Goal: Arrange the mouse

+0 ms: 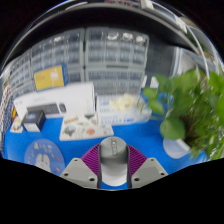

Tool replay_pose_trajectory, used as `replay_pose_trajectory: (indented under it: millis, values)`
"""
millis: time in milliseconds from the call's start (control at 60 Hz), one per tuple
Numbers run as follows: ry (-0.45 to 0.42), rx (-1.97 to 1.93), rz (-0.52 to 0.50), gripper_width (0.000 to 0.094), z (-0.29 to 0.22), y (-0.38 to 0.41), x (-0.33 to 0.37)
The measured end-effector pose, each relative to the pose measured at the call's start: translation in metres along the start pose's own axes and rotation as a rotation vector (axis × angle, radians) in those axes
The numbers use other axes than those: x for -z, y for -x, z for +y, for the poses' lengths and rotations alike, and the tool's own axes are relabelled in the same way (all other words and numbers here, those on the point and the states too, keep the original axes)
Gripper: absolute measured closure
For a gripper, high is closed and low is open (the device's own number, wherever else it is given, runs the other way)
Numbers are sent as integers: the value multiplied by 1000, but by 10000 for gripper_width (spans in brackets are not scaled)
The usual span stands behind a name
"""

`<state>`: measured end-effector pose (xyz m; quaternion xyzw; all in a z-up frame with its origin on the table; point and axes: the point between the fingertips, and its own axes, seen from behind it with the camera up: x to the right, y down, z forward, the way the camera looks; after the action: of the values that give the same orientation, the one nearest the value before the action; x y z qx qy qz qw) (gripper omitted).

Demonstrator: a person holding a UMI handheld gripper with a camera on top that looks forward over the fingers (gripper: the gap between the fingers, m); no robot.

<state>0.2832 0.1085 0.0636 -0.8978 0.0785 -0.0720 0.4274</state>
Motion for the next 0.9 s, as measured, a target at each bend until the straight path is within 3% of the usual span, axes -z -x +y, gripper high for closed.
replay_pose_trajectory:
  millis: [183, 317, 467, 667, 817, 900]
  values:
    - [-205, 15, 8, 582, -108, 57, 83]
    - [-256, 37, -87, 584, -133, 145, 116]
    - [-163, 45, -150, 587, -83, 222, 93]
    - [41, 35, -122, 589, 24, 249, 31]
    - [126, 64, -128, 583, 76, 257, 11]
    - [88, 96, -119, 586, 77, 257, 10]
